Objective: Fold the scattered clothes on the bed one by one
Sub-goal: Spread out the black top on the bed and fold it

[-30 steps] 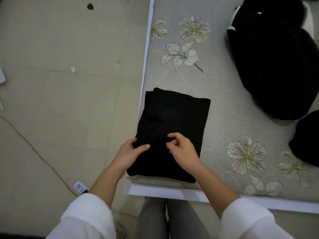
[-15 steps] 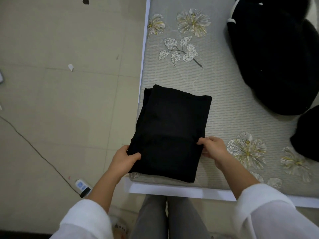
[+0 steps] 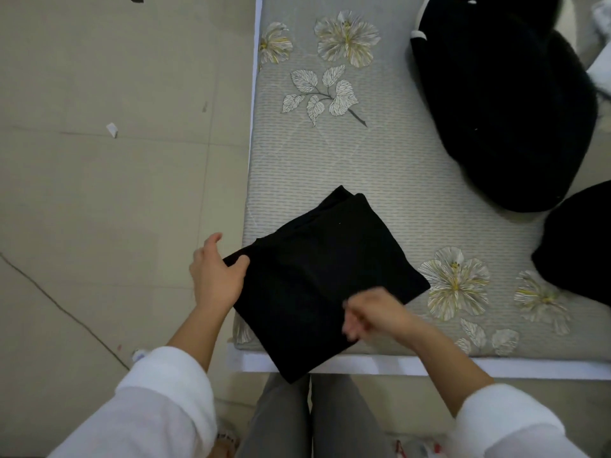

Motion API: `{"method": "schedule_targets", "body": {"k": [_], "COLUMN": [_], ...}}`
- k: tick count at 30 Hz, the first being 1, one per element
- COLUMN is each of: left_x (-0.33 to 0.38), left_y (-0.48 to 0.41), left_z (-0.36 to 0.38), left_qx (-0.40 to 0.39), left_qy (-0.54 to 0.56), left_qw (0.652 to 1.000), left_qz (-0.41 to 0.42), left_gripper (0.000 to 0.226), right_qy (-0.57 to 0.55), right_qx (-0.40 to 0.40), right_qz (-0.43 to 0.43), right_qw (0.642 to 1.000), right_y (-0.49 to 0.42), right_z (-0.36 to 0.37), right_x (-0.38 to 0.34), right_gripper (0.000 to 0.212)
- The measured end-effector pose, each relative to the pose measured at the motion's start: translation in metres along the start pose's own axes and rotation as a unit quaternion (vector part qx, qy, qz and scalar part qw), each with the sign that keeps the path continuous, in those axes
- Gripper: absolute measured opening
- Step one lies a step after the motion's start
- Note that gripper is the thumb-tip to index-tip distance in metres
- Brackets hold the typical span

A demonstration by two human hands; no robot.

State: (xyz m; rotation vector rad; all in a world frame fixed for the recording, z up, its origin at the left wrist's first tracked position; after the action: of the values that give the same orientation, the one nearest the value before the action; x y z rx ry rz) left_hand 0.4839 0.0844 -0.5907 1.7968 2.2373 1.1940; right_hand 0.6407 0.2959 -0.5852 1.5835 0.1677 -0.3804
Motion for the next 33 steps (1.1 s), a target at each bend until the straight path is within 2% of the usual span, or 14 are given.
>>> {"method": "schedule_targets", "body": {"k": [2,4,6,8,9,11,14,16,21,22,24,29,30,33], "left_x": [-0.009,-0.019,-0.033,-0.041,-0.044,-0.048,-0.050,-0.050,-0.042,-0.040,-0.034,0.000,0.011,0.049], "left_y": [0.014,0.033,0.051,0.066,0.071,0.075,0.074,0.071,0.073,0.075,0.080,0.095,0.099,0.118], "left_z": [0.010,0.024,0.039,0.050,0.054,0.060,0.058,0.050,0.033,0.029,0.020,0.000,-0.002,-0.006], "left_qx": [0.000,0.004,0.007,-0.014,-0.022,-0.049,-0.097,-0.115,-0.221,-0.229,-0.236,-0.231,-0.234,-0.250], "left_qy": [0.060,0.121,0.172,0.238,0.267,0.306,0.304,0.313,0.311,0.294,0.257,0.254,0.258,0.236], "left_qw": [0.996,0.983,0.968,0.946,0.933,0.916,0.914,0.908,0.890,0.898,0.918,0.932,0.932,0.937], "left_qz": [-0.073,-0.135,-0.182,-0.221,-0.238,-0.256,-0.250,-0.252,-0.248,-0.235,-0.187,-0.115,-0.105,-0.059], "left_gripper": [0.080,0.092,0.102,0.105,0.099,0.078,0.041,0.027,0.010,0.011,0.027,0.059,0.060,0.043], "right_qy": [-0.016,0.065,0.220,0.317,0.324,0.265,0.156,0.096,-0.005,-0.020,-0.042,-0.027,-0.031,-0.058], "right_qx": [0.132,0.214,0.238,0.272,0.293,0.327,0.322,0.300,0.247,0.244,0.240,0.225,0.227,0.250], "right_qz": [-0.142,-0.220,-0.197,-0.142,-0.117,-0.089,-0.084,-0.074,-0.067,-0.077,-0.091,-0.103,-0.106,-0.125], "right_qw": [0.981,0.949,0.925,0.897,0.892,0.903,0.930,0.946,0.967,0.967,0.966,0.969,0.968,0.958], "right_y": [-0.009,-0.020,-0.033,-0.037,-0.038,-0.041,-0.044,-0.041,-0.021,-0.015,0.002,0.061,0.076,0.119], "right_z": [-0.020,-0.038,-0.050,-0.055,-0.057,-0.061,-0.063,-0.064,-0.064,-0.064,-0.067,-0.088,-0.094,-0.114], "right_x": [-0.025,-0.043,-0.048,-0.049,-0.048,-0.045,-0.037,-0.035,-0.040,-0.041,-0.039,-0.014,-0.008,0.014], "right_gripper": [0.018,0.007,0.032,0.047,0.054,0.071,0.081,0.075,0.019,0.014,0.011,0.020,0.019,0.020]}}
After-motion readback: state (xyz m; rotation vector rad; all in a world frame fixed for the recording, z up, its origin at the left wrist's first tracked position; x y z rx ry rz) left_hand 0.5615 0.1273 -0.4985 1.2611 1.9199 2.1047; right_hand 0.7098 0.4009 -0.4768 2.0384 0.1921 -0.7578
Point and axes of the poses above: each hand's wrist, its own y-axis away from the middle knuckle, its own z-axis out of the palm, x = y × z, the point moved 2 cm from there along -y, towards the middle knuckle, and after that the axes turned 7 degrees about -y, right-handed, at the moved point
